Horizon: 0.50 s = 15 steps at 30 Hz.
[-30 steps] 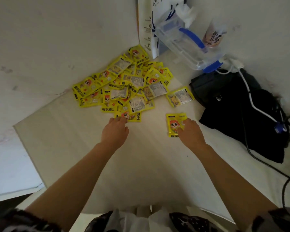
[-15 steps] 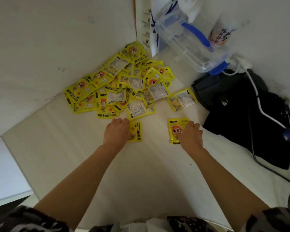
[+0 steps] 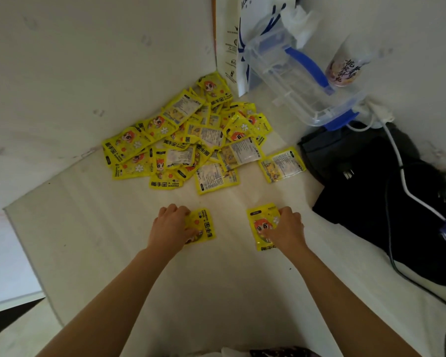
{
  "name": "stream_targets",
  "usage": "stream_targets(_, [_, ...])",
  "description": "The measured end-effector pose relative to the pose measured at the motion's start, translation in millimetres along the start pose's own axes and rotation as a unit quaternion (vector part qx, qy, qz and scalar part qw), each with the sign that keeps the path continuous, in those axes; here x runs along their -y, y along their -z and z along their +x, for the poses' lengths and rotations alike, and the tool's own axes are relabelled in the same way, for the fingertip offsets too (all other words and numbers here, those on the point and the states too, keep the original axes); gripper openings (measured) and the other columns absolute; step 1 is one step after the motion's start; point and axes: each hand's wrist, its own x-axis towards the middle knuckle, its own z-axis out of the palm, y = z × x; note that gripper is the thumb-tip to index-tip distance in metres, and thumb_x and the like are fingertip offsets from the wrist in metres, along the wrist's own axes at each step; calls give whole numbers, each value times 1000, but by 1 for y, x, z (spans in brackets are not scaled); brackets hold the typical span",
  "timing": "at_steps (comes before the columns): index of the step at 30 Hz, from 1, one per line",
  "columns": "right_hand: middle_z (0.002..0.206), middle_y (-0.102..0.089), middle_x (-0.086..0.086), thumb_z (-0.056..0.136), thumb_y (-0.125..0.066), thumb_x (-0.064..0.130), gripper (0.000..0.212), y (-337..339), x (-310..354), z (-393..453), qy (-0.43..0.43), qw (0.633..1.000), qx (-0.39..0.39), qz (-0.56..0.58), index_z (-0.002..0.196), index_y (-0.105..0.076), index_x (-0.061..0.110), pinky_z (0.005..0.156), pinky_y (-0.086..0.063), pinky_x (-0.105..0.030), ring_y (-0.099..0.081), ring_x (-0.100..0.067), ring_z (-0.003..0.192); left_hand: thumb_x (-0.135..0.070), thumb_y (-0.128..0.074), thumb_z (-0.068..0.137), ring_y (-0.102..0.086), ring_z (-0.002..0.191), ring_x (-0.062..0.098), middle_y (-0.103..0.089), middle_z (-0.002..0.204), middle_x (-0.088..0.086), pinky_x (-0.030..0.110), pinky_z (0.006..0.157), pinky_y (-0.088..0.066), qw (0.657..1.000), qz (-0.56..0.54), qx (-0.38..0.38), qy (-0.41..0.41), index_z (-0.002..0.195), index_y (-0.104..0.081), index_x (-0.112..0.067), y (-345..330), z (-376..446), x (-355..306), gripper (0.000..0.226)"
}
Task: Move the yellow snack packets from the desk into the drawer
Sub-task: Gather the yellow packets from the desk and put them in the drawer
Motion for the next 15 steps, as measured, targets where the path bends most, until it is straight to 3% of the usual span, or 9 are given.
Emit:
stream_targets(5, [107,-62,-9,83,-70,12,44,2,6,-1,46,997,30,45,113,-38,15,74,-55,-39,-62,-26,91,-40,-69,81,-56,90,25,-42,94,-2,34,71,-43,999,-46,17,15,103,-58,-15,7,-6,-2,36])
stream_targets(9, [112,-62,-9,85,-70,12,37,18,23,7,107,992,39,49,114,-47,12,65,-47,-25,-58,-21,91,-38,-71,79,-58,76,28,-58,83,8,37,62,-47,986,-155,-12,66,86,-53,-11,27,2,-7,33])
stream_targets(13, [109,-60,-11,87,-67,12,37,43,57,26,179,983,19,27,118,-47,11,73,-53,-37,-60,-28,98,-32,-76,76,-61,97,32,-67,105,13,36,72,-47,955,-269,-71,105,110,-63,-10,64,27,-10,42])
stream_targets(15, [99,-56,-10,88,-65,13,33,55,79,40,213,977,3,1,115,-46,9,72,-52,-42,-58,-28,89,-28,-77,76,-64,77,26,-68,83,6,36,64,-50,926,-347,-100,113,89,-65,-14,81,43,-12,22])
